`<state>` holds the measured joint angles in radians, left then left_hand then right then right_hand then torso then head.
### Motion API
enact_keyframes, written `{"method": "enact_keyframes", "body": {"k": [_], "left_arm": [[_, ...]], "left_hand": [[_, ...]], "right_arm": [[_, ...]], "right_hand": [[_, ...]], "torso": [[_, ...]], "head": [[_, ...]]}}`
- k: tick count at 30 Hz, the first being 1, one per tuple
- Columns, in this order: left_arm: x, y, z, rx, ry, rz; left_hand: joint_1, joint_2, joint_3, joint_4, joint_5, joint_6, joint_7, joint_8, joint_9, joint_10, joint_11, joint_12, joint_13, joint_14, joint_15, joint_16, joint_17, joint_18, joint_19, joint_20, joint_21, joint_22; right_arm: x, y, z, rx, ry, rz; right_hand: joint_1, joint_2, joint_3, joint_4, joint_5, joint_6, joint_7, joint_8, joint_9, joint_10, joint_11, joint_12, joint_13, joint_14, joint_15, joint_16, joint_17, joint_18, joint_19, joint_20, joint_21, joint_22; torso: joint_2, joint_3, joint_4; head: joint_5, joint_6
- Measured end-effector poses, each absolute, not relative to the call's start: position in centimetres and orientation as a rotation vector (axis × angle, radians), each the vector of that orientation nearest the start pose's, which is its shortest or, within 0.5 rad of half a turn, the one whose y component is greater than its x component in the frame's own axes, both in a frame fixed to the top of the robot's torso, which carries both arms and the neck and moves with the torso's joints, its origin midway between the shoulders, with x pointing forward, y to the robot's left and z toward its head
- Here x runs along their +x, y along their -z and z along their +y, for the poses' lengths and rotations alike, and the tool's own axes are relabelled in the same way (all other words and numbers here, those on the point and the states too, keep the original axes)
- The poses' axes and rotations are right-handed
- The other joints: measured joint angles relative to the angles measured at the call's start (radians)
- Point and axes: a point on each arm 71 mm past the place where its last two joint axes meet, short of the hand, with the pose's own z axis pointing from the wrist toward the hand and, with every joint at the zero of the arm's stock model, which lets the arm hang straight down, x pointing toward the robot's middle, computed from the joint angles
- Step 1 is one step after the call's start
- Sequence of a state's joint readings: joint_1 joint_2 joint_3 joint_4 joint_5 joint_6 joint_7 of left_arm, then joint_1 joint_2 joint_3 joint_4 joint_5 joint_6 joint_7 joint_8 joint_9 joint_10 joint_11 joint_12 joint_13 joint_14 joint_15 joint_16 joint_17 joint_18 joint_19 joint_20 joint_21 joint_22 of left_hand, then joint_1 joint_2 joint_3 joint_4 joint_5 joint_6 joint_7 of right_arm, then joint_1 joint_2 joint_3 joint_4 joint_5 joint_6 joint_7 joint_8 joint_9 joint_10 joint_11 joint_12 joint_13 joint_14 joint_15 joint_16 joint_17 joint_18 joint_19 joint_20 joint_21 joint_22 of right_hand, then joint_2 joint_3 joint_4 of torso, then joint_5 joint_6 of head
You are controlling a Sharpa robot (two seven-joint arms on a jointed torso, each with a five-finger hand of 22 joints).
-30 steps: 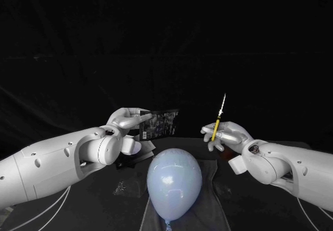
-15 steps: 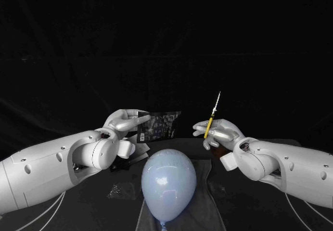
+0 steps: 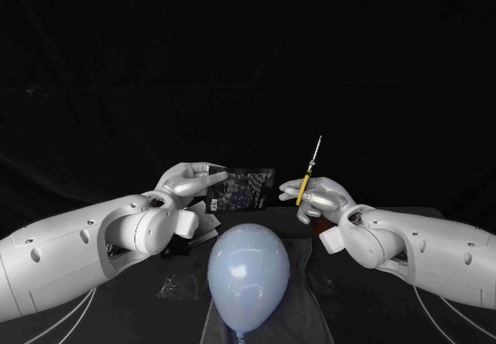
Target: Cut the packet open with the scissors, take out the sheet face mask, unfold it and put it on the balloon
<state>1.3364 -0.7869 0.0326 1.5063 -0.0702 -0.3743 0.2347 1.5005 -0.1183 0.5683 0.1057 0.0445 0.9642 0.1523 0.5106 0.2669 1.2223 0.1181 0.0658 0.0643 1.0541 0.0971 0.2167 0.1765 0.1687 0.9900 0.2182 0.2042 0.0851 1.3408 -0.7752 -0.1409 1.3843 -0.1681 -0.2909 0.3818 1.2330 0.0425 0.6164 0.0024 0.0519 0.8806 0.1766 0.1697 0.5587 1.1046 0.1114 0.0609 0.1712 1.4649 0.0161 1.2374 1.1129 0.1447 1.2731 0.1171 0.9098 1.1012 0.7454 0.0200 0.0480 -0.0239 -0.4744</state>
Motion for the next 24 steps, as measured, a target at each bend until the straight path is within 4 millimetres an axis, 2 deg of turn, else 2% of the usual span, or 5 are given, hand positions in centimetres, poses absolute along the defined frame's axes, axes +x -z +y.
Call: {"method": "enact_keyframes", "body": {"k": [6,12,16,21,24], "left_arm": [[51.9,8.6,18.5,-0.992,1.534,1.386],[51.9,8.3,18.2,-0.983,1.545,1.386],[51.9,8.2,18.0,-0.979,1.551,1.388],[51.8,8.2,17.7,-0.976,1.557,1.391],[51.8,8.1,17.7,-0.974,1.560,1.390]], "left_hand": [[0.000,0.000,0.000,0.000,0.000,0.000,0.000,0.000,0.000,0.000,0.000,0.000,0.000,0.000,0.000,0.000,0.000,0.000,0.000,0.000,0.000,0.000],[0.000,0.000,-0.003,-0.003,0.000,0.000,0.000,0.000,0.000,0.000,0.000,0.000,0.000,0.000,0.000,0.000,0.000,0.000,0.000,0.000,0.000,-0.002],[0.000,0.000,-0.003,-0.003,0.000,-0.002,-0.002,0.000,0.000,0.000,0.000,0.000,0.000,0.000,0.000,0.000,0.000,0.000,0.000,0.000,0.000,-0.002],[0.000,0.000,-0.003,-0.003,0.000,-0.002,-0.002,0.000,0.000,0.000,0.000,0.000,0.000,0.000,0.000,0.000,0.000,-0.006,0.000,0.000,0.000,-0.002],[0.000,-0.001,-0.003,-0.003,0.000,-0.003,-0.002,0.000,0.000,0.000,0.000,0.000,0.000,0.000,0.000,0.000,0.000,0.002,0.000,0.000,0.000,-0.002]], "right_arm": [[52.6,14.9,-21.2,0.833,-1.441,1.450],[52.5,14.9,-21.0,0.834,-1.447,1.449],[52.5,14.9,-20.8,0.834,-1.453,1.450],[52.5,14.9,-20.6,0.834,-1.455,1.449],[52.5,14.9,-20.7,0.837,-1.450,1.444]], "right_hand": [[-0.002,-0.021,-0.005,-0.014,0.000,-0.005,0.005,-0.005,-0.005,-0.017,0.005,0.000,-0.034,0.002,0.002,0.006,0.008,-0.003,0.001,0.001,0.010,0.011],[-0.007,-0.054,-0.020,-0.029,0.000,-0.032,0.013,-0.029,-0.019,-0.063,0.016,0.000,-0.073,0.002,0.015,0.006,0.007,-0.006,-0.005,0.007,0.010,0.013],[-0.001,-0.070,-0.026,-0.042,0.000,-0.054,0.020,-0.049,-0.032,-0.094,0.023,0.000,-0.096,0.002,0.016,0.006,0.001,-0.007,-0.011,0.012,0.010,0.014],[0.003,-0.081,-0.038,-0.055,0.000,-0.075,0.028,-0.067,-0.046,-0.123,0.030,0.000,-0.109,0.001,0.023,0.006,-0.006,-0.007,-0.020,0.021,0.005,0.009],[0.006,-0.092,-0.045,-0.062,0.000,-0.088,0.027,-0.075,-0.053,-0.133,0.030,0.000,-0.110,-0.002,0.027,0.006,-0.009,-0.007,-0.021,0.023,0.002,0.007]], "torso": [[0.000,-0.0005,0.0000],[0.000,-0.0005,0.0001],[0.000,-0.0005,0.0002],[0.001,-0.0006,0.0002],[0.001,-0.0010,0.0002]], "head": [[-0.002,0.001],[-0.003,0.002],[-0.004,0.002],[-0.005,0.002],[-0.006,0.002]]}}
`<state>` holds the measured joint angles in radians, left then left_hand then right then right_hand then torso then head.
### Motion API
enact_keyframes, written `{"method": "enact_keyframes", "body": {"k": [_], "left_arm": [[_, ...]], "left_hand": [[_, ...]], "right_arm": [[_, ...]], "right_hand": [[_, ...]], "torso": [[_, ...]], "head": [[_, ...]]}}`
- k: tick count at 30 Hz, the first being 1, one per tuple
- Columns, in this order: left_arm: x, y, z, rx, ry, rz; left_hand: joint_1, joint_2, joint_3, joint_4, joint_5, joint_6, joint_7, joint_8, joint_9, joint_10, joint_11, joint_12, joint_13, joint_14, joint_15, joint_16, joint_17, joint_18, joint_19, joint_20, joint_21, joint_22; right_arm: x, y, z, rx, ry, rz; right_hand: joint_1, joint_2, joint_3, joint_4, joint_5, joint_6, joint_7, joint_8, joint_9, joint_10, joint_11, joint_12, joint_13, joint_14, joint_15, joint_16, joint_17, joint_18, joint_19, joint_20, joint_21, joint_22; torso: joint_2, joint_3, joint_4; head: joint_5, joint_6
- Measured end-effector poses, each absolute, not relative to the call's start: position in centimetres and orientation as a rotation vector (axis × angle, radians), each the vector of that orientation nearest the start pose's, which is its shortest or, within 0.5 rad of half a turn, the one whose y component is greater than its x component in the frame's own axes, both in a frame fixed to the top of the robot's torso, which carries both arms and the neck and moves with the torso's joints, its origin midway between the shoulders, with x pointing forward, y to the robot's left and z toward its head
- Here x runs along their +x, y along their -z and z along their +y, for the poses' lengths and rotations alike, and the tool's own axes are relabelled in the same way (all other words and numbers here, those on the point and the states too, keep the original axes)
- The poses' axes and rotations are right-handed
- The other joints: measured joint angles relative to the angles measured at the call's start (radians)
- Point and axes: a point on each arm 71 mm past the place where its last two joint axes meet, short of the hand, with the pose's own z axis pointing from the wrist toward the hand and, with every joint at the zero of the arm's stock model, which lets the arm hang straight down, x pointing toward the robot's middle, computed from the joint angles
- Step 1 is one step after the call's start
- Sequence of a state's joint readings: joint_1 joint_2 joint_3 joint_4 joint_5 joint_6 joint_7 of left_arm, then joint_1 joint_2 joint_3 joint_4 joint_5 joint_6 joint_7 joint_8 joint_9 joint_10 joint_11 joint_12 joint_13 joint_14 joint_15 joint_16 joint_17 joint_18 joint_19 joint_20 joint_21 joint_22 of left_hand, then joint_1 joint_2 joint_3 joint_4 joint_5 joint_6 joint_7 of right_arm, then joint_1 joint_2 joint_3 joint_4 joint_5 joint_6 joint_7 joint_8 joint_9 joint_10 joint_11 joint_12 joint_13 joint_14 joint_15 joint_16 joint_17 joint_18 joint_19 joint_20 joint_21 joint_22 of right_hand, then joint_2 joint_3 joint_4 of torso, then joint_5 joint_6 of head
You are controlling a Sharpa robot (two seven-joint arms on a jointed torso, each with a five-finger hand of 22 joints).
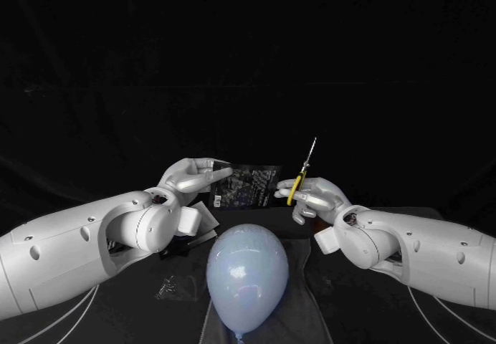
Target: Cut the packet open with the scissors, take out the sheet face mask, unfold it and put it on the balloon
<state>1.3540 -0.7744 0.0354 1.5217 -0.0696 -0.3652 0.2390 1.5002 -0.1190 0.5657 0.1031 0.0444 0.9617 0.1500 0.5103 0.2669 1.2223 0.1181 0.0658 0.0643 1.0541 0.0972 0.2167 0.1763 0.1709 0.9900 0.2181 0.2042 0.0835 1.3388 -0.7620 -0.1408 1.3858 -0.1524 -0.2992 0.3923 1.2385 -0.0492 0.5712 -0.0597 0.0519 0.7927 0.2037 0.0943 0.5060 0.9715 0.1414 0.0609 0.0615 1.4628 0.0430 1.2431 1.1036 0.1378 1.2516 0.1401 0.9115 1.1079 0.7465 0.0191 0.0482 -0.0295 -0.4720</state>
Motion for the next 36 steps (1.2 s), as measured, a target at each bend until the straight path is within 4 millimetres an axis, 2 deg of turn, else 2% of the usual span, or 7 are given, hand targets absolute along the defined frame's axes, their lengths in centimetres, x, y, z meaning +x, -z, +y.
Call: {"method": "enact_keyframes", "body": {"k": [3,5,9,19,26,33,36], "left_arm": [[51.7,7.9,17.7,-0.971,1.563,1.386],[51.7,7.8,17.7,-0.970,1.563,1.383],[51.7,7.7,17.7,-0.967,1.566,1.381],[51.7,7.6,17.6,-0.964,1.569,1.380],[51.7,7.6,17.3,-0.961,1.575,1.382],[51.7,7.6,17.1,-0.962,1.577,1.384],[51.8,7.6,17.1,-0.963,1.577,1.384]], "left_hand": [[0.000,0.000,0.000,0.000,0.000,0.000,0.000,0.000,0.000,0.000,0.000,0.000,0.000,0.000,0.000,0.000,0.000,0.002,0.000,0.000,0.000,0.000],[0.000,0.000,0.000,0.000,0.000,0.001,0.001,-0.001,0.000,0.000,0.000,0.000,0.000,0.000,0.000,0.000,0.000,0.002,0.000,0.000,0.000,0.000],[-0.002,0.002,0.000,0.000,-0.001,0.003,0.003,-0.002,0.000,0.000,0.000,0.000,0.000,0.000,0.000,0.000,0.000,0.002,0.000,0.000,0.000,0.000],[-0.005,0.004,0.000,0.000,-0.001,0.002,0.003,0.002,0.000,0.000,0.000,0.000,0.000,0.000,0.000,0.000,0.000,0.002,0.000,0.000,0.000,-0.001],[-0.005,0.004,0.000,0.000,-0.001,0.001,0.004,0.002,0.000,0.000,0.000,0.000,0.000,0.000,0.000,0.000,0.000,0.001,0.000,0.000,0.000,-0.001],[-0.005,0.004,0.000,0.000,-0.001,0.001,0.004,0.002,0.000,0.000,0.000,0.000,0.000,0.000,0.000,0.000,0.000,0.000,0.000,0.000,0.000,-0.001],[-0.005,0.004,0.003,-0.003,-0.001,0.000,0.004,0.002,0.000,0.000,0.000,0.000,0.000,0.000,0.000,-0.004,0.000,0.000,0.000,0.000,0.000,-0.002]], "right_arm": [[52.6,14.9,-20.7,0.840,-1.446,1.440],[52.6,14.9,-20.8,0.841,-1.444,1.439],[52.5,14.9,-20.6,0.842,-1.445,1.438],[52.1,14.9,-19.9,0.837,-1.466,1.449],[51.6,14.9,-18.7,0.826,-1.498,1.464],[51.5,14.8,-18.4,0.825,-1.512,1.465],[51.5,14.7,-18.3,0.826,-1.517,1.463]], "right_hand": [[0.001,-0.009,-0.009,-0.009,0.000,-0.006,-0.004,-0.007,-0.006,-0.013,0.005,0.000,0.000,0.000,0.000,0.000,-0.003,0.000,-0.003,0.004,-0.004,-0.002],[0.002,-0.018,-0.016,-0.016,0.000,-0.009,-0.002,-0.012,-0.009,-0.020,0.009,0.000,0.000,-0.004,0.004,0.000,-0.008,0.000,-0.007,0.007,-0.009,-0.005],[0.008,-0.024,-0.033,-0.024,0.000,-0.023,-0.006,-0.019,-0.018,-0.038,0.012,0.000,0.000,-0.011,0.011,-0.019,-0.028,-0.001,-0.024,0.012,-0.032,-0.020],[0.008,-0.031,-0.055,-0.030,0.000,-0.023,-0.006,-0.019,-0.023,-0.046,0.011,0.000,0.000,-0.011,0.011,-0.019,-0.033,-0.001,-0.024,0.012,-0.032,-0.022],[0.008,-0.031,-0.062,-0.031,0.000,-0.023,-0.006,-0.019,-0.024,-0.046,0.011,0.000,0.001,-0.011,0.011,-0.013,-0.018,-0.007,-0.024,0.012,-0.023,-0.012],[0.008,-0.031,-0.076,-0.031,0.000,-0.012,-0.005,-0.019,-0.027,-0.032,0.007,0.000,0.002,-0.011,0.011,-0.002,-0.004,-0.008,-0.023,0.011,-0.005,-0.001],[0.019,-0.020,-0.080,-0.027,0.000,0.007,-0.002,-0.014,-0.028,-0.011,0.002,0.007,0.004,-0.005,0.005,0.006,0.000,-0.008,-0.014,0.010,0.007,0.005]], "torso": [[0.000,-0.0001,-0.0001],[0.000,-0.0001,-0.0001],[0.000,0.0002,0.0000],[0.000,0.0004,0.0000],[0.000,0.0012,-0.0002],[0.000,0.0011,-0.0004],[0.000,0.0012,-0.0004]], "head": [[0.000,0.000],[0.000,0.000],[0.001,-0.001],[0.001,0.002],[0.001,0.004],[0.001,0.005],[0.002,0.005]]}}
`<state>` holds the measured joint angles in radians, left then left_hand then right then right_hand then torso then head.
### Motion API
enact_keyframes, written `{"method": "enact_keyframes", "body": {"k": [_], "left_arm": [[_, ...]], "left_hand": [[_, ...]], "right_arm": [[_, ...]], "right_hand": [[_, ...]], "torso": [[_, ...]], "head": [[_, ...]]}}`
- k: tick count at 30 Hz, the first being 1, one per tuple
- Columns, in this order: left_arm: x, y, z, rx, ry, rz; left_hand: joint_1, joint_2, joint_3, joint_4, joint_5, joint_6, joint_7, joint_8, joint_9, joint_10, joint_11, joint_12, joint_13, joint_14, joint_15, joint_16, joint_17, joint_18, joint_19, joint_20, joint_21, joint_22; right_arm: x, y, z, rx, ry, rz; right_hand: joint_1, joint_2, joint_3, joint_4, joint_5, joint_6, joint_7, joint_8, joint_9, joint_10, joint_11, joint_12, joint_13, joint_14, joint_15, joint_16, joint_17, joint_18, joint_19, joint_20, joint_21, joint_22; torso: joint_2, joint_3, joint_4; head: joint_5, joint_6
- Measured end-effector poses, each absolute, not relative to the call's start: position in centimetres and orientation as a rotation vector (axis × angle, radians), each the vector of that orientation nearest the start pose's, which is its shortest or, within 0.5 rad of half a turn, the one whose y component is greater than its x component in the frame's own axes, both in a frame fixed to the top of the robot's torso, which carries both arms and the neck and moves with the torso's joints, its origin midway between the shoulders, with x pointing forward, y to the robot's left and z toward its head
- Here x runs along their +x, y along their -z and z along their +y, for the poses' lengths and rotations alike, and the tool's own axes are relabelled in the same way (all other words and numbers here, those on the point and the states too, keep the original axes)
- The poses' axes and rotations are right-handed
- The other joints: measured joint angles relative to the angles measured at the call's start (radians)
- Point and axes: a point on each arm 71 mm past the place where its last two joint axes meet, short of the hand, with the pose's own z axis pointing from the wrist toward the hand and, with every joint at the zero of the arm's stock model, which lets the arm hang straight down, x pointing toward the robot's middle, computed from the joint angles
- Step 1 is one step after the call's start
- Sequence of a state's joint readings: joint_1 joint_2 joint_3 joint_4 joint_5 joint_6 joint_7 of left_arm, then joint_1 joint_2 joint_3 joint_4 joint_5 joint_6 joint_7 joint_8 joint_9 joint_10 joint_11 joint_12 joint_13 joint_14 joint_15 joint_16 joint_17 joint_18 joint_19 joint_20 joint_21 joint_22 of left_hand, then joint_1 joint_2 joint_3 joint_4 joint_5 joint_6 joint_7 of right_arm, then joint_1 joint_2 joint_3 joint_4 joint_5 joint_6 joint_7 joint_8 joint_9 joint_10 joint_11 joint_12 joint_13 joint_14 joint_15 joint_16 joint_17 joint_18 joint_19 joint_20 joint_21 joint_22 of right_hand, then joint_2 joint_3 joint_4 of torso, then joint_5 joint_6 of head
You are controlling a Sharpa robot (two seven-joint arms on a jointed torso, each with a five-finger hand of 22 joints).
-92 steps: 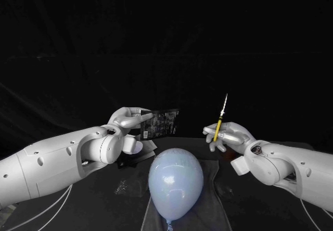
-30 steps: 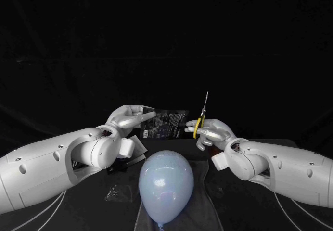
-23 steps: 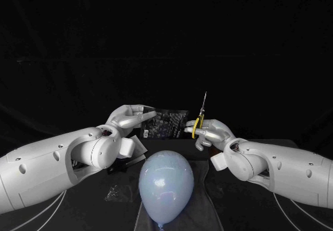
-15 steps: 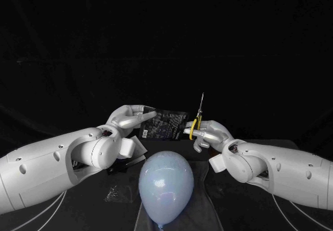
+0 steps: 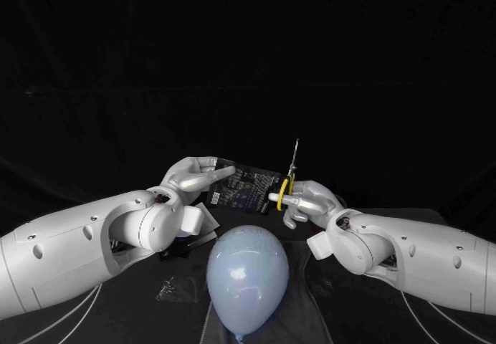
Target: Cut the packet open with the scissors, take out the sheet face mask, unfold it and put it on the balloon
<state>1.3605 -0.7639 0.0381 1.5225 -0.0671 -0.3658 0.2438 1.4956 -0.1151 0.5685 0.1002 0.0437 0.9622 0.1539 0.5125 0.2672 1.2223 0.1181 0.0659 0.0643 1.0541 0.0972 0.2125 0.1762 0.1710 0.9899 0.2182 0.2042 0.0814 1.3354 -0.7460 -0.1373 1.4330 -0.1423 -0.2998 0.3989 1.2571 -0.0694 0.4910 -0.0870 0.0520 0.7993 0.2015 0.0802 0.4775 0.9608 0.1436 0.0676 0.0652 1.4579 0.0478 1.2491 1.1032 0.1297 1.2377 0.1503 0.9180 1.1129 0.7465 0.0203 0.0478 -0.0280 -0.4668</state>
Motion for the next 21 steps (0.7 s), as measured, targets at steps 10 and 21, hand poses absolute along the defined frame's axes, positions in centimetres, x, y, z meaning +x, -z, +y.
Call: {"method": "enact_keyframes", "body": {"k": [10,21], "left_arm": [[51.84,7.63,17.06,-0.968,1.577,1.383],[51.92,7.64,17.25,-0.976,1.572,1.378]], "left_hand": [[0.002,0.002,0.000,0.000,-0.002,-0.002,-0.002,-0.002,0.000,0.000,0.000,0.000,0.000,0.000,0.000,0.000,0.000,-0.001,0.000,0.000,0.000,0.000],[0.003,0.003,0.000,0.000,-0.001,-0.005,-0.002,0.002,0.000,0.000,0.000,0.000,0.000,0.000,0.000,0.000,0.000,-0.001,0.000,0.000,0.000,-0.001]], "right_arm": [[51.58,14.64,-18.21,0.839,-1.531,1.450],[51.41,14.57,-18.10,0.846,-1.548,1.447]], "right_hand": [[-0.007,0.097,0.027,0.044,0.000,0.186,-0.053,0.098,0.028,0.202,-0.020,0.072,0.017,0.008,-0.043,0.044,0.049,-0.007,0.042,-0.034,0.075,0.051],[-0.016,0.111,0.033,0.064,0.000,0.234,-0.088,0.159,0.097,0.232,-0.018,0.102,0.054,0.009,-0.077,0.047,0.048,-0.009,0.063,-0.074,0.118,0.084]], "torso": [[0.000,-0.0002,0.0000],[0.000,-0.0008,0.0008]], "head": [[-0.002,0.003],[-0.006,0.006]]}}
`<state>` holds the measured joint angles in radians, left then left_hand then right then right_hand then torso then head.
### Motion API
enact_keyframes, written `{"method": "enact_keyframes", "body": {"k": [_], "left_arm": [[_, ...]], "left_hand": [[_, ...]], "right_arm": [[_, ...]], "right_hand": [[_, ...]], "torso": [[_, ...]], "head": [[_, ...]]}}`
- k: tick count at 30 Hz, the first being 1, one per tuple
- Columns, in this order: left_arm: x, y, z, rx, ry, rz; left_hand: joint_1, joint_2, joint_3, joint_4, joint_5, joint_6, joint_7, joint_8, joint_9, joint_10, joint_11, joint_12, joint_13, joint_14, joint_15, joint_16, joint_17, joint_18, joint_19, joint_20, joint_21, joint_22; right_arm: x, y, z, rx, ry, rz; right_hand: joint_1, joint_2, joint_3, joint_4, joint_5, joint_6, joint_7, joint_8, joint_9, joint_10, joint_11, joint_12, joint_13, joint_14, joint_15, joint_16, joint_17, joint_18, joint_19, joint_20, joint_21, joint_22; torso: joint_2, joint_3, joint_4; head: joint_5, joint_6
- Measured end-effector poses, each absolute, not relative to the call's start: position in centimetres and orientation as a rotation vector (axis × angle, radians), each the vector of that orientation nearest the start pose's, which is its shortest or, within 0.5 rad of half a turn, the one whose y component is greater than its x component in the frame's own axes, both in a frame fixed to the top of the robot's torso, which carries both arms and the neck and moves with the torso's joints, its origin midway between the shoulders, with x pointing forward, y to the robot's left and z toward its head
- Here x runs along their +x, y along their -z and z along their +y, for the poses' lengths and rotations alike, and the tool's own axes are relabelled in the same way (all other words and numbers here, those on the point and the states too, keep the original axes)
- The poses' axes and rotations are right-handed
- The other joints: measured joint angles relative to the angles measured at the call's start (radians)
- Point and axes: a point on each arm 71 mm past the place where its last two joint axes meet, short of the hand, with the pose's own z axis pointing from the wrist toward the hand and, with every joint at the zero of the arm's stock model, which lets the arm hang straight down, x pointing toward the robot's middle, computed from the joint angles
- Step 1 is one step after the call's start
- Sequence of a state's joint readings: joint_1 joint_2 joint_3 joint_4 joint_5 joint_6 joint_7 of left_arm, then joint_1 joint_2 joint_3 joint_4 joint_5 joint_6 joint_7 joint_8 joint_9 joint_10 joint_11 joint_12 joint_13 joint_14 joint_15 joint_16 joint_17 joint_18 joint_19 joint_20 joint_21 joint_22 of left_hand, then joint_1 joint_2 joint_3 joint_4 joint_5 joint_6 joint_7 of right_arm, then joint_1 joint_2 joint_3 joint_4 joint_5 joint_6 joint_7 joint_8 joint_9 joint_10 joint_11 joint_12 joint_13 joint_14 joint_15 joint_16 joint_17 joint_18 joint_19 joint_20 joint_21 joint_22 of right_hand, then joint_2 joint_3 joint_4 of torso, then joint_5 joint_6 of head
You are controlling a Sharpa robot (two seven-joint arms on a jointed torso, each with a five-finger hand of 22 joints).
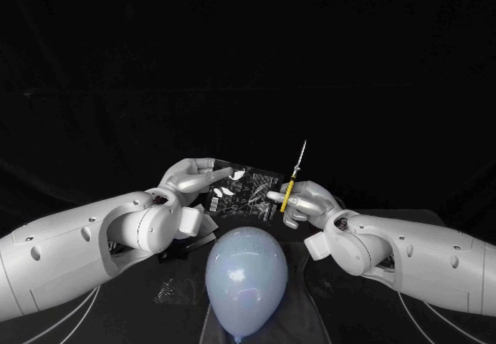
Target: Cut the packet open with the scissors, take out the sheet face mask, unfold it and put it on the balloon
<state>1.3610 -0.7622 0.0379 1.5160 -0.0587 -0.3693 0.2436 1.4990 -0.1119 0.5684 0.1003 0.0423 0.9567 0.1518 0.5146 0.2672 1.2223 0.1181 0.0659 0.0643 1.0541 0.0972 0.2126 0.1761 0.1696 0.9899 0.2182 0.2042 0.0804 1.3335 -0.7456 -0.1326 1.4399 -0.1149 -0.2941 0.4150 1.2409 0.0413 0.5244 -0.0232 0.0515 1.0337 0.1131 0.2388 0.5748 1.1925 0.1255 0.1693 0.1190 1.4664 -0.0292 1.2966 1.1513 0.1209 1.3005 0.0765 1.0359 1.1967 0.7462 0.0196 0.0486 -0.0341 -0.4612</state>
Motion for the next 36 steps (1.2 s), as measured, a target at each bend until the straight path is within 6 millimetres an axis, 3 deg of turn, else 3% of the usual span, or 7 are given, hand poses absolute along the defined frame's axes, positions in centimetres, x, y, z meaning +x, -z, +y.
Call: {"method": "enact_keyframes", "body": {"k": [6,11,18,20,22,25,36], "left_arm": [[52.0,7.7,17.4,-0.985,1.562,1.375],[52.1,7.8,17.6,-1.000,1.542,1.380],[52.4,8.3,18.0,-1.025,1.496,1.426],[52.5,8.4,18.1,-1.027,1.482,1.446],[52.6,8.6,18.2,-1.026,1.468,1.473],[52.6,8.8,18.2,-1.020,1.455,1.516],[52.5,9.4,17.5,-0.976,1.492,1.673]], "left_hand": [[0.000,0.000,0.000,0.000,0.002,-0.010,0.008,0.000,0.021,-0.014,0.006,0.000,-0.001,-0.007,0.006,-0.013,-0.001,0.000,-0.001,0.001,-0.008,-0.006],[-0.017,-0.005,-0.001,0.001,0.009,-0.055,0.055,-0.014,0.045,-0.095,0.037,-0.005,-0.004,-0.035,0.034,-0.037,-0.007,-0.001,-0.024,0.024,-0.031,-0.014],[-0.171,-0.113,-0.121,0.098,0.009,-0.196,0.049,-0.115,-0.003,-0.195,0.076,-0.005,-0.003,-0.067,0.059,-0.062,-0.007,-0.001,-0.053,0.053,-0.062,-0.016],[-0.190,-0.120,-0.179,0.123,0.009,-0.215,0.044,-0.129,-0.011,-0.216,0.079,-0.005,-0.002,-0.076,0.064,-0.069,-0.009,-0.001,-0.058,0.057,-0.069,-0.016],[-0.191,-0.103,-0.331,0.169,0.004,-0.245,0.041,-0.145,-0.020,-0.240,0.086,-0.005,-0.002,-0.085,0.070,-0.080,-0.011,-0.001,-0.063,0.062,-0.080,-0.016],[-0.144,-0.041,-0.580,0.193,0.004,-0.260,0.036,-0.149,-0.028,-0.252,0.098,-0.001,0.000,-0.086,0.071,-0.089,-0.012,-0.001,-0.063,0.062,-0.086,-0.016],[-0.159,-0.065,-0.677,0.200,0.004,-0.270,0.034,-0.149,-0.033,-0.248,0.087,-0.001,0.000,-0.089,0.068,-0.098,-0.014,-0.001,-0.026,0.048,-0.078,-0.012]], "right_arm": [[51.2,14.5,-18.0,0.844,-1.556,1.451],[51.0,14.4,-18.0,0.842,-1.563,1.454],[50.9,14.2,-18.4,0.845,-1.563,1.449],[51.0,14.1,-18.6,0.846,-1.561,1.445],[51.1,14.0,-18.8,0.848,-1.557,1.438],[51.3,13.7,-19.2,0.849,-1.549,1.429],[52.5,12.6,-19.9,0.832,-1.515,1.407]], "right_hand": [[0.000,0.000,0.000,0.000,-0.002,0.000,0.000,0.009,0.001,0.004,-0.003,0.000,0.008,-0.002,-0.002,0.000,-0.006,-0.005,0.001,-0.001,0.007,0.008],[0.000,0.000,0.000,0.000,-0.002,-0.004,-0.004,0.015,0.002,0.006,-0.005,0.000,0.012,0.000,-0.007,0.000,-0.010,-0.006,0.005,-0.005,0.012,0.012],[0.000,0.000,0.000,0.000,-0.003,-0.004,-0.004,0.015,0.015,0.008,-0.007,0.000,0.014,0.000,-0.007,-0.005,-0.015,-0.006,0.005,-0.005,0.012,0.014],[0.000,0.000,0.000,0.000,-0.003,-0.004,-0.004,0.015,0.015,0.009,-0.008,0.000,0.015,0.000,-0.007,-0.005,-0.015,-0.006,0.005,-0.005,0.015,0.014],[0.000,0.000,0.000,0.000,-0.003,-0.004,-0.004,0.015,0.015,0.009,-0.008,0.000,0.015,0.000,-0.007,-0.005,-0.016,-0.006,0.005,-0.005,0.015,0.014],[0.000,0.000,0.000,0.000,-0.003,-0.004,-0.004,0.015,0.016,0.009,-0.008,0.000,0.015,0.000,-0.007,-0.005,-0.016,-0.007,0.005,-0.005,0.015,0.015],[0.000,0.000,0.003,-0.003,-0.006,-0.008,-0.007,0.020,0.023,0.010,-0.009,-0.002,0.018,0.000,-0.007,-0.009,-0.019,-0.008,0.009,-0.008,0.027,0.022]], "torso": [[0.000,-0.0006,0.0002],[0.000,-0.0004,0.0003],[0.000,0.0000,-0.0002],[0.000,0.0000,-0.0003],[0.000,0.0000,-0.0005],[0.000,0.0000,-0.0007],[-0.001,0.0002,-0.0005]], "head": [[0.000,0.001],[0.000,0.001],[0.004,0.004],[0.005,0.004],[0.006,0.004],[0.006,0.004],[0.007,0.013]]}}
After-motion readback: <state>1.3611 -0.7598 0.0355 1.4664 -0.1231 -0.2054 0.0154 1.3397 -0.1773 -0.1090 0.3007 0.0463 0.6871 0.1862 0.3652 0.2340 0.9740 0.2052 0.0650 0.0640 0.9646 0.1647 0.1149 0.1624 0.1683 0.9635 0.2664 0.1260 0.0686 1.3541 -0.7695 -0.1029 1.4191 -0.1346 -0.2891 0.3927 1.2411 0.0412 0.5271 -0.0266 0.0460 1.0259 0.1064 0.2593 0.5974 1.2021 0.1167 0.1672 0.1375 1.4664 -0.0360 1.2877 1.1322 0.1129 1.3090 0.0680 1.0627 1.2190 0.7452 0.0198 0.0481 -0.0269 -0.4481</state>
